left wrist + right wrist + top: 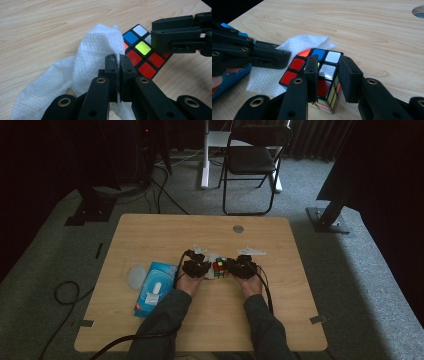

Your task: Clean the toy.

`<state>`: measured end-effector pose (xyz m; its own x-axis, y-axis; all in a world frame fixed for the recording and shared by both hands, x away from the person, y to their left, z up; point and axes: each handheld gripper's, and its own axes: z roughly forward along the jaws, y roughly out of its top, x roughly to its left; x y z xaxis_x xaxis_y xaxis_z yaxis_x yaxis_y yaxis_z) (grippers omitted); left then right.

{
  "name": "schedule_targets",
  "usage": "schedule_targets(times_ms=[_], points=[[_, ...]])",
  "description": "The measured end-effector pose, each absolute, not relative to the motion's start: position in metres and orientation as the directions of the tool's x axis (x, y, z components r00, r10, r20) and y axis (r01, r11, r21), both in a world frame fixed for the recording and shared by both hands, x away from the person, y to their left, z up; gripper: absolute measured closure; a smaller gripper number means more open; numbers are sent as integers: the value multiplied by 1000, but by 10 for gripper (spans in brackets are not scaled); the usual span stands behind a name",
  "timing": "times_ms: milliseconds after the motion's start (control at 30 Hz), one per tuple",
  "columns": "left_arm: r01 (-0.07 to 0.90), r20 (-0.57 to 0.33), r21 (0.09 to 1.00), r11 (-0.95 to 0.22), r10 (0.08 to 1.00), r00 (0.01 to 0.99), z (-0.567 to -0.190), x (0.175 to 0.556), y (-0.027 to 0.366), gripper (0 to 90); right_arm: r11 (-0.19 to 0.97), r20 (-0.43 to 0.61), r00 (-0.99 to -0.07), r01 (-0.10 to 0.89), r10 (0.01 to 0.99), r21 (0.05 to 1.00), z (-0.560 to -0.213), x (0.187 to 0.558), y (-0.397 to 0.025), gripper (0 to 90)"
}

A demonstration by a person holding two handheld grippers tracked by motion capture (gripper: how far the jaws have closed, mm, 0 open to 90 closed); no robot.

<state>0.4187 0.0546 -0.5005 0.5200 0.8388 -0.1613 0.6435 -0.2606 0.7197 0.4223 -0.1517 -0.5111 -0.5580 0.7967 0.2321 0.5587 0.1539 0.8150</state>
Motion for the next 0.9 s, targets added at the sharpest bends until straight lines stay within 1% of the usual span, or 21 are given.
schedule_targets(times_ms=[167,433,567,667,767,900], points=[[626,-170,739,-248,831,530,-508,420,58,876,144,241,-554,562,797,815,-512,422,-152,699],[619,-136,734,-281,832,538,-511,423,62,876,137,248,-550,565,797,814,-512,422,-152,701],[600,-103,730,-328,815,570,-513,422,63,876,135,251,-551,565,796,814,-512,421,-152,703],[593,-100,731,-339,806,584,-513,423,67,875,133,252,-551,564,796,815,-512,420,-152,703],[574,-94,733,-365,781,617,-514,424,71,874,132,252,-549,564,797,815,-512,420,-152,703],[562,-82,736,-378,774,628,-514,424,76,874,130,252,-548,565,798,815,-513,420,-152,703]])
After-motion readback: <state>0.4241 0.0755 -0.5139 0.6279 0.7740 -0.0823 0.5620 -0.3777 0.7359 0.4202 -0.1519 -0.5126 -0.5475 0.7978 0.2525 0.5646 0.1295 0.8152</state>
